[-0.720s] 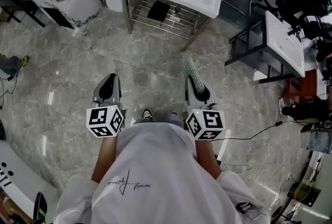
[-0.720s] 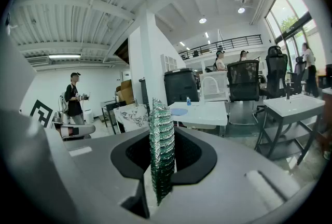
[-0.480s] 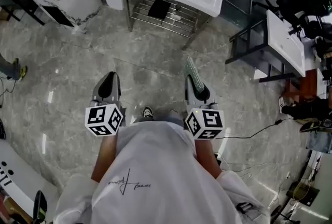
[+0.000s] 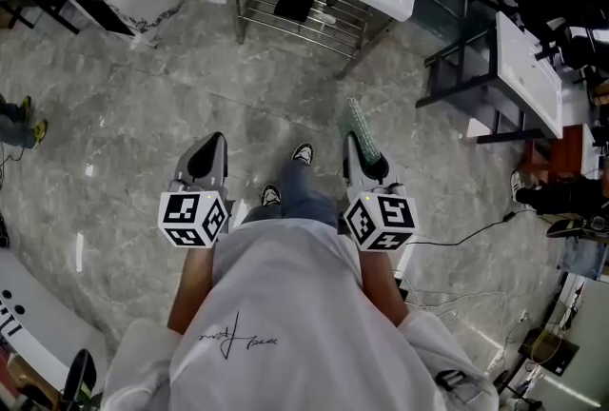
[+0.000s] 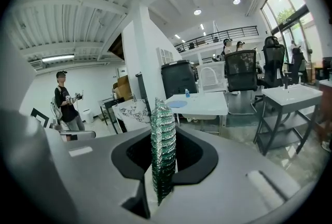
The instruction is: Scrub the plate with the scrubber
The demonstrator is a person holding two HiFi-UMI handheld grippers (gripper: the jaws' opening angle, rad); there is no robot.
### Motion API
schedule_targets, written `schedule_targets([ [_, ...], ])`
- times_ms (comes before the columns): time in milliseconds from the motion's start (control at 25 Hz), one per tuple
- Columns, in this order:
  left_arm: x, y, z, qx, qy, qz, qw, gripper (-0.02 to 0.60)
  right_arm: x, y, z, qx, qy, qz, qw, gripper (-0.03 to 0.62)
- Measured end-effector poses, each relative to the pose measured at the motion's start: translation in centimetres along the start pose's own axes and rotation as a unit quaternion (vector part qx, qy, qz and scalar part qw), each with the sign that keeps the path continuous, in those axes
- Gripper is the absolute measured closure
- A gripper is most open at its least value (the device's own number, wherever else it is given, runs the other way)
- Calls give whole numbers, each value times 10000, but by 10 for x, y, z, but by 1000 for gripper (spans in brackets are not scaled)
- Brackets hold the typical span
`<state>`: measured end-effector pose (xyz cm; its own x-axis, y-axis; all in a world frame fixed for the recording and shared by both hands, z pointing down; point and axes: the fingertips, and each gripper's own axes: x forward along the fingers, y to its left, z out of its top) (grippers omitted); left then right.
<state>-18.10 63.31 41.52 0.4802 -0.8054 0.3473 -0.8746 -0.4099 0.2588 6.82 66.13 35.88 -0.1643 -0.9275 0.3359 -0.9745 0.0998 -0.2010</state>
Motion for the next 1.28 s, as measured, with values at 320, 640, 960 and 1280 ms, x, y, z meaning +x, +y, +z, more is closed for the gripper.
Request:
schedule_targets([
  [320, 27, 12, 5, -14, 114, 58, 9999, 545, 50, 1, 4, -54, 174, 209, 9996, 545],
  [640, 96, 35, 44, 35, 190, 98, 9998, 545, 135, 1, 27, -123, 382, 580, 9975, 545],
  [960, 179, 43, 94, -20, 236, 72, 9997, 545, 212, -30, 56, 29, 562, 738, 9957, 545],
  [1280, 262, 53, 131, -34, 210, 195, 9996, 546, 291, -67, 87, 216, 537, 873, 9945, 545],
])
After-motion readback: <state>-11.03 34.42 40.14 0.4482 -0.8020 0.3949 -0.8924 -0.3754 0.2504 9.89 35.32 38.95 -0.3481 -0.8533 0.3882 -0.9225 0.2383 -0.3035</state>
